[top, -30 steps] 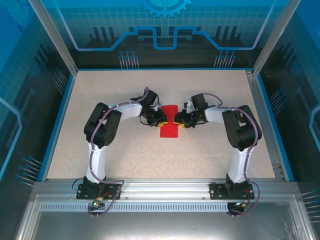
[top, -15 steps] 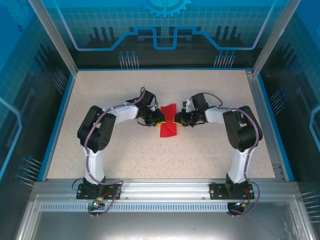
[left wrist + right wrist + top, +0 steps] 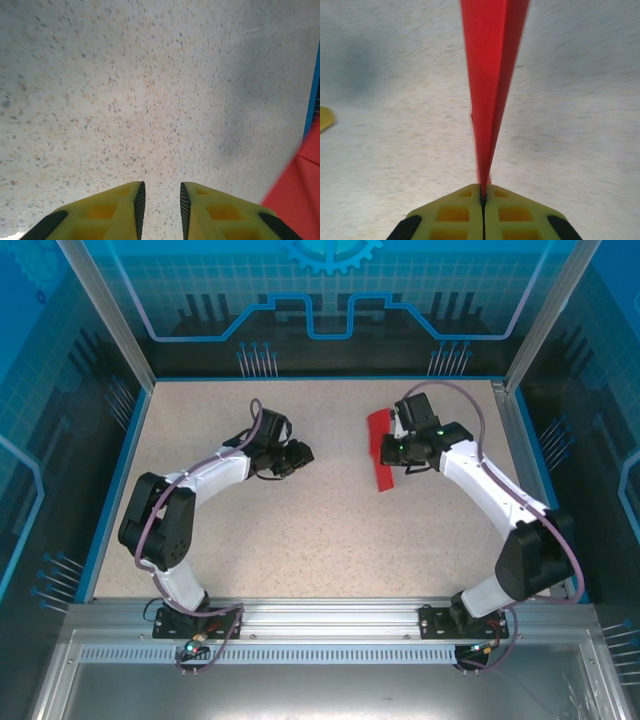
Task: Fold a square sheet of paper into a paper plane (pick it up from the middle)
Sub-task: Turn over the paper at the center of the table.
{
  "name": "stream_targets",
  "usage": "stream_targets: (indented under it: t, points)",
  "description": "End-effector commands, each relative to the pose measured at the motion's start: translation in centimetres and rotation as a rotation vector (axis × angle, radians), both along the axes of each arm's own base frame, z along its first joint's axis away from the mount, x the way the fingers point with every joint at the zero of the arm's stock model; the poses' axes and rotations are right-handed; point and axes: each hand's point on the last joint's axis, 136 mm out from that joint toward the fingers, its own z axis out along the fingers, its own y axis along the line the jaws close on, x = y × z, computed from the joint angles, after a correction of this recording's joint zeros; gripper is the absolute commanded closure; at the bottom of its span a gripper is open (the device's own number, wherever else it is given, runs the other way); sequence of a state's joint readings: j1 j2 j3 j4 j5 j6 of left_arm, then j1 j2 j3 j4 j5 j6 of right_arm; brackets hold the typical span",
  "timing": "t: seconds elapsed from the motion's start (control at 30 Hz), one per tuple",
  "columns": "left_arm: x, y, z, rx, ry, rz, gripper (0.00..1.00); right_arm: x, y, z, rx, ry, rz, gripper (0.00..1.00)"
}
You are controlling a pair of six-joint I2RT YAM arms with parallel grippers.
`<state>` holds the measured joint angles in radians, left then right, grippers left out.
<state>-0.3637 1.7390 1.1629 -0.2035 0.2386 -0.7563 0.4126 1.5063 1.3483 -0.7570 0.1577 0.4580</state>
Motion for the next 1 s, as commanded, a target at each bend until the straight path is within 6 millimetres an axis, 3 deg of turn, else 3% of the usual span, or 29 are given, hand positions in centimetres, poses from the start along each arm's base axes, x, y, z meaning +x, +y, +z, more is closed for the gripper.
stream_targets:
  t: [0.0,0.13,0.2,0.33,0.47,0.53,0.6,0.67,0.73,0.8,0.9,0.97]
  points:
    - [0.1,1.6,0.2,0.05,-0.032,0.032,0.72,-3.6,-6.9,0.8,-0.537,0.079,-0.09,0.94]
    - [0.1,2.9,0.5,0.073,-0.049,0.074,0.7,-3.8,-5.8,0.8,-0.747,0.114,-0.07,0.95]
    - [0.1,3.8,0.6,0.095,-0.052,0.101,0.7,-3.9,-4.6,-0.4,-0.799,0.156,-0.074,0.95]
    - [-0.6,6.5,0.5,0.164,-0.045,0.167,0.7,-3.7,-0.5,-4.5,-0.843,0.239,-0.024,0.93]
    - [-1.6,8.3,0.4,0.198,-0.036,0.211,0.68,-4.2,6.0,-9.6,-0.669,0.319,0.085,0.89]
    - [-2.1,8.9,0.3,0.214,-0.024,0.219,0.68,-4.7,8.9,-11.6,-0.537,0.361,0.124,0.79]
    - [-2.7,9.1,0.2,0.222,-0.018,0.212,0.67,-5.1,12.5,-12.2,-0.336,0.37,0.205,0.69]
    - [-3.3,8.7,0.0,0.205,-0.015,0.184,0.66,-5.3,15.0,-10.9,-0.142,0.321,0.256,0.58]
    - [-3.7,7.6,-0.1,0.161,-0.011,0.132,0.64,-5.3,16.1,-8.9,0.069,0.266,0.276,0.46]
    - [-3.8,6.1,-0.1,0.103,-0.005,0.069,0.62,-5.1,15.2,-8.0,0.229,0.246,0.241,0.45]
    - [-3.6,3.3,-0.2,0.035,0.017,-0.03,0.62,-4.8,12.6,-7.9,0.385,0.218,0.178,0.47]
    - [-3.7,0.9,-0.2,0.018,0.03,-0.11,0.62,-5.2,11.2,-9.1,0.442,0.24,0.15,0.56]
